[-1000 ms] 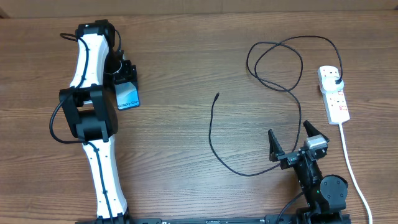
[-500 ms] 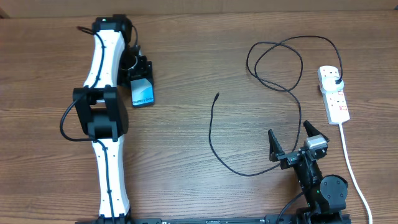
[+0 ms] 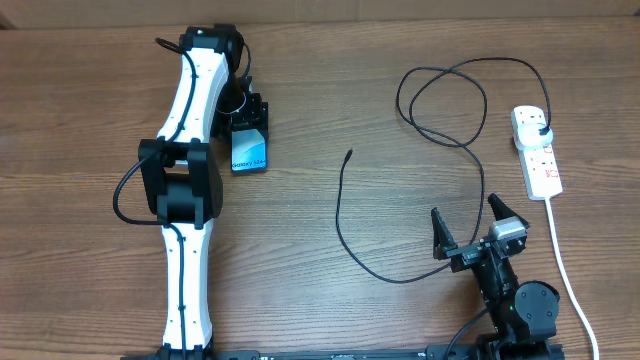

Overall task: Plug charger to phone and switch on socket
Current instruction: 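Lift the phone with the left gripper and tilt it upright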

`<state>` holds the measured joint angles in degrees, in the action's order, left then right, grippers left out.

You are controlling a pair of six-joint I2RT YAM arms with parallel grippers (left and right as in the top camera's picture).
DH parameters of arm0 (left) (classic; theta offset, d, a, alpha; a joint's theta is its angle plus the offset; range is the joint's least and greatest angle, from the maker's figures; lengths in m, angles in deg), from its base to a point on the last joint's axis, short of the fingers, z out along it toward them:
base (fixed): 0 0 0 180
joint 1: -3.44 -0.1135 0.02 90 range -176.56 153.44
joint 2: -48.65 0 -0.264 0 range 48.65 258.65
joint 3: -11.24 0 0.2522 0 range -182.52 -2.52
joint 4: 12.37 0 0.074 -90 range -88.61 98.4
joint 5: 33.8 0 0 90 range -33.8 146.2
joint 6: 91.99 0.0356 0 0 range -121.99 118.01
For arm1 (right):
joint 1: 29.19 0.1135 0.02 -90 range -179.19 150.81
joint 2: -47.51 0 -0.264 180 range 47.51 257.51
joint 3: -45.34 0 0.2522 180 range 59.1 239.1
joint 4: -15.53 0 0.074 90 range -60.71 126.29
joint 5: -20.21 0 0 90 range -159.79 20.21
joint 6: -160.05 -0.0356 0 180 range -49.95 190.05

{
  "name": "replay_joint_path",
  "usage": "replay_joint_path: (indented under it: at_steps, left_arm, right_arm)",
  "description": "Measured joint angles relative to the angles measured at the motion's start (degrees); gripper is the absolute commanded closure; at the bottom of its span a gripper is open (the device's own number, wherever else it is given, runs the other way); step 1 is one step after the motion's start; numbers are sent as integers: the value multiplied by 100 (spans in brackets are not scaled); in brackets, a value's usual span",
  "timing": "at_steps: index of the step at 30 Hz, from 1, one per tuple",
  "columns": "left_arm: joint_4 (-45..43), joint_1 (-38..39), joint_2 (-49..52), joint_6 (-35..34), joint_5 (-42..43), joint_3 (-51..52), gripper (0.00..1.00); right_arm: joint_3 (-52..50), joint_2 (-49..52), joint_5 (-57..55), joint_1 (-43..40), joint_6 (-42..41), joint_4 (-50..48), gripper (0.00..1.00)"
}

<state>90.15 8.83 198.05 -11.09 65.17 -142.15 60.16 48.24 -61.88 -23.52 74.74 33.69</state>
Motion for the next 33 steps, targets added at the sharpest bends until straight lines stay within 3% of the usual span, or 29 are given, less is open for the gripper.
replay_joint_path:
  at_steps: [14,33]
  left_arm:
    - [619,0,26,-109,160,-1152,43]
    - [776,0,26,-210,2428,-1261,46]
  right_arm:
    - [0,0,-2,0,0,-2,0]
    - [0,0,0,0,0,0,0]
